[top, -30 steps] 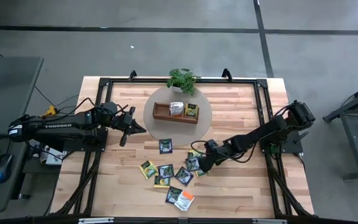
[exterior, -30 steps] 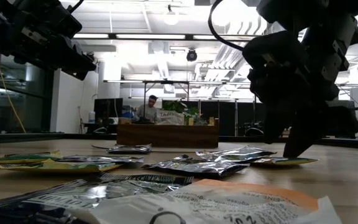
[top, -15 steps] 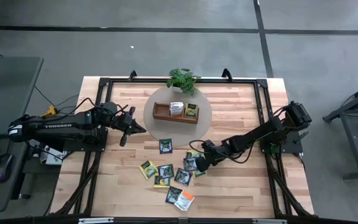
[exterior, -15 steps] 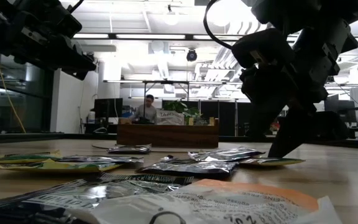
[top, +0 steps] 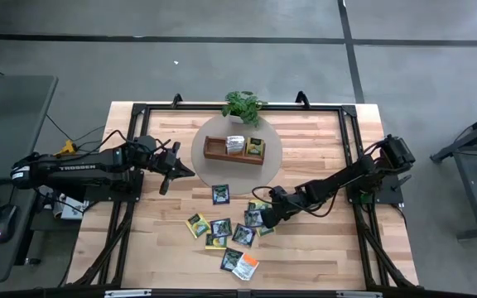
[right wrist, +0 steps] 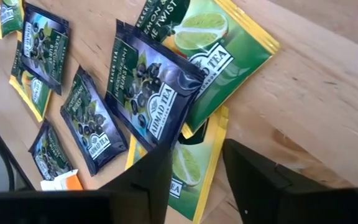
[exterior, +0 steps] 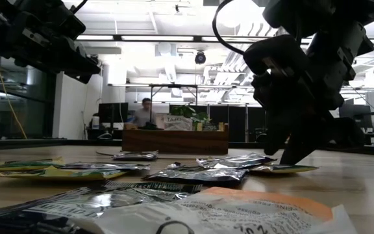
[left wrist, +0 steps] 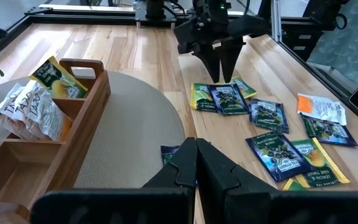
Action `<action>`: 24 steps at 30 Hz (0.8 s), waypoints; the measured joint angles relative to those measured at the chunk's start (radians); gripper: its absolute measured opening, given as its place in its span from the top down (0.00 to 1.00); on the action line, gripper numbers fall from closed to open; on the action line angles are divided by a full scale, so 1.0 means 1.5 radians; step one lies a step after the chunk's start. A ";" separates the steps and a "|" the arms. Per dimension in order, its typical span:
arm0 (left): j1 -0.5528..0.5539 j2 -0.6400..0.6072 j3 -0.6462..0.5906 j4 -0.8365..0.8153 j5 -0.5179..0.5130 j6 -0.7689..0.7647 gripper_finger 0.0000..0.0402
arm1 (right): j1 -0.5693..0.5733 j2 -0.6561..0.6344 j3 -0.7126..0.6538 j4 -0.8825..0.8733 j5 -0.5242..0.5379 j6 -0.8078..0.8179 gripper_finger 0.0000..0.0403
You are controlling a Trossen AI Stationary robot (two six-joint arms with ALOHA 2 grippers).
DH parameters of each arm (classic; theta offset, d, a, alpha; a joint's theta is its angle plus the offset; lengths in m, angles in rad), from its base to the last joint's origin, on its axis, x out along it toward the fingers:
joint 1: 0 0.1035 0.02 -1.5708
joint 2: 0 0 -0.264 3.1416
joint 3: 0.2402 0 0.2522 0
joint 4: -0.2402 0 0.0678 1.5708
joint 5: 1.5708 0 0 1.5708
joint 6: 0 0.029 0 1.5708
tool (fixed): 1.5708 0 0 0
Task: Pick & Place Tea
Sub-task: Put the yellow tea bag into the right section of the wooden organizer
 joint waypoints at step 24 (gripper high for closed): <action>0.000 0.000 0.000 0.000 0.000 0.000 1.00 | 0.000 0.001 -0.001 -0.013 -0.003 -0.005 0.81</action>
